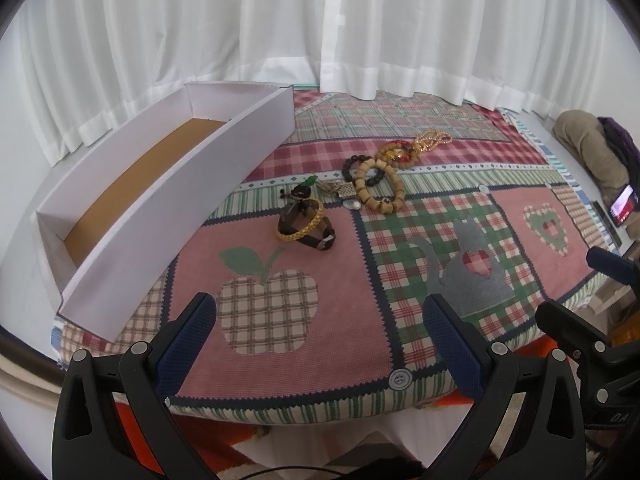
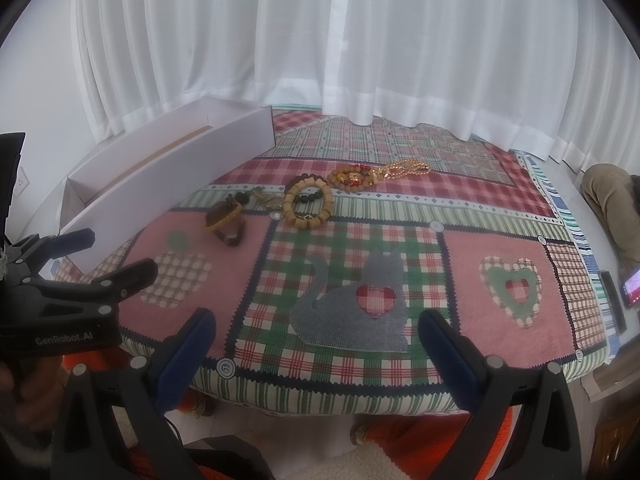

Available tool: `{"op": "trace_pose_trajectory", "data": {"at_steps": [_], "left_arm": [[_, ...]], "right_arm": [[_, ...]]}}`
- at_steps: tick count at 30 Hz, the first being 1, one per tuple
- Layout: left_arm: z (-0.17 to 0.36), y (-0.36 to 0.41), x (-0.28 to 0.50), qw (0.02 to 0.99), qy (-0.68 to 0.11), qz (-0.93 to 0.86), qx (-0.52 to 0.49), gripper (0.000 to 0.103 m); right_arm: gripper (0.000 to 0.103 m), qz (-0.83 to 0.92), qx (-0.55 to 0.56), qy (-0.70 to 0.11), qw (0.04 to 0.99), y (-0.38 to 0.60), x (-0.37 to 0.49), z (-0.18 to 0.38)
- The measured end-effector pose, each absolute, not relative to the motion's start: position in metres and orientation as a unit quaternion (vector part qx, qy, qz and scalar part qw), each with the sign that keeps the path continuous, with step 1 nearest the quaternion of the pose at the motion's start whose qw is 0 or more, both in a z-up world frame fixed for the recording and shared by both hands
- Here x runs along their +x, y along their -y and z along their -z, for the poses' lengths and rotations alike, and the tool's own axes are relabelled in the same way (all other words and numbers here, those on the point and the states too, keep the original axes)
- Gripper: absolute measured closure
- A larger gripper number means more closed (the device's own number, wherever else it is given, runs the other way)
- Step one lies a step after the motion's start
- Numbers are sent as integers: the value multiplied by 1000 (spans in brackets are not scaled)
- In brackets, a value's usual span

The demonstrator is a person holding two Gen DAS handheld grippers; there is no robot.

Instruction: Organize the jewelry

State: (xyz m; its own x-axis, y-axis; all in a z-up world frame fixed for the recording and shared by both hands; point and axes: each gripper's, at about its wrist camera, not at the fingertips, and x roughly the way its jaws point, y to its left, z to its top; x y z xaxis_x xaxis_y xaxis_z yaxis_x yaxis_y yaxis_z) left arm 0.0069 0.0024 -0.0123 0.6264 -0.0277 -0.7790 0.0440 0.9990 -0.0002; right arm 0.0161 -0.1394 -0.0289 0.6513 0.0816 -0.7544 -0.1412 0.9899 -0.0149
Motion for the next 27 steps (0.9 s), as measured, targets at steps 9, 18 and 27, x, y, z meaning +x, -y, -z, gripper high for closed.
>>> {"op": "trace_pose_trajectory", "data": {"at_steps": [9, 18, 27], "left_arm": [[12, -3, 8, 902, -432, 20, 10, 1], [11, -7, 10, 901, -434, 19, 13, 0], [11, -7, 10, 901, -432, 21, 16, 0]], "right_arm": [[0, -64, -37, -414, 907, 139, 16, 28], [0, -65, -41, -414, 907, 138, 16, 29], [0, -65, -41, -412, 908, 138, 15, 27]]}}
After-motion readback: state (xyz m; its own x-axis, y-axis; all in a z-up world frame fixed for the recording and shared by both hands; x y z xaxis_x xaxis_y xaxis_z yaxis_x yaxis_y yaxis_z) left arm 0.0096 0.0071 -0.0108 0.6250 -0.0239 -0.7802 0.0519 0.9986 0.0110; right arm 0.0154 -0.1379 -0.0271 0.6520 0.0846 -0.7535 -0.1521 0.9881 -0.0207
